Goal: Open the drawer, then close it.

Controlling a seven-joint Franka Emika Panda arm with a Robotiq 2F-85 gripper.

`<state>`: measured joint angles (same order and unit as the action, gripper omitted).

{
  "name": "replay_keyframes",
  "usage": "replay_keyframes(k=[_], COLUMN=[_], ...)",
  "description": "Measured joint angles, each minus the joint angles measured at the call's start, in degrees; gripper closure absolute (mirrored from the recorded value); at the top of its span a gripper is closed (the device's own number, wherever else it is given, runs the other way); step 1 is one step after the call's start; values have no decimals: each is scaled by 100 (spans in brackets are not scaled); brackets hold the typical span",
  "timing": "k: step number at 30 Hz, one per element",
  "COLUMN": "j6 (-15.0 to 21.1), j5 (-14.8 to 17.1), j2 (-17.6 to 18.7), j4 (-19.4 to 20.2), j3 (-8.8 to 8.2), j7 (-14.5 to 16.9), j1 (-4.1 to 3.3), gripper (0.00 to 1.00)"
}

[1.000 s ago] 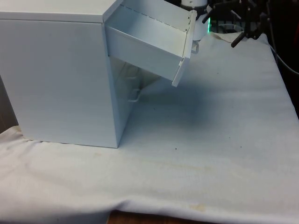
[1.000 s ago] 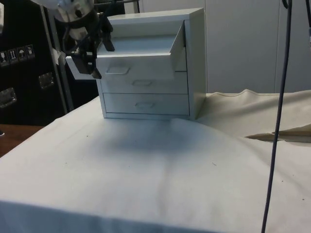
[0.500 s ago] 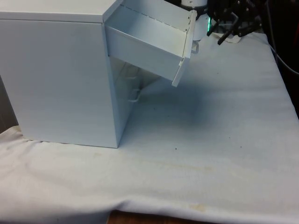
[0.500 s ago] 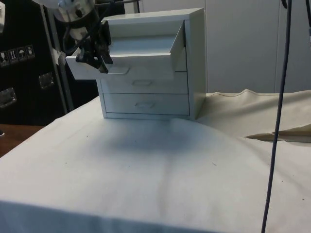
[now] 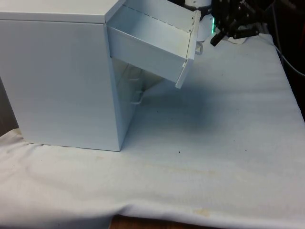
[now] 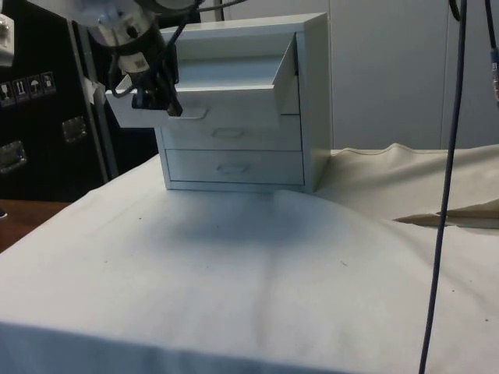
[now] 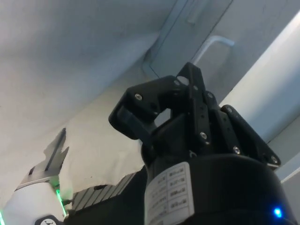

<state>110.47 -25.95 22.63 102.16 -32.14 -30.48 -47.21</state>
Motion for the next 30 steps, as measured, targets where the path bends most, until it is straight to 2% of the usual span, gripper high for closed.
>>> replay_keyframes(k=[14, 30], j6=[-11, -86], j5=[-350, -521], j2=[46, 46], j4=[23, 69], j3=[-63, -172], j7=[195, 315], j1=[11, 17], gripper=[100, 100])
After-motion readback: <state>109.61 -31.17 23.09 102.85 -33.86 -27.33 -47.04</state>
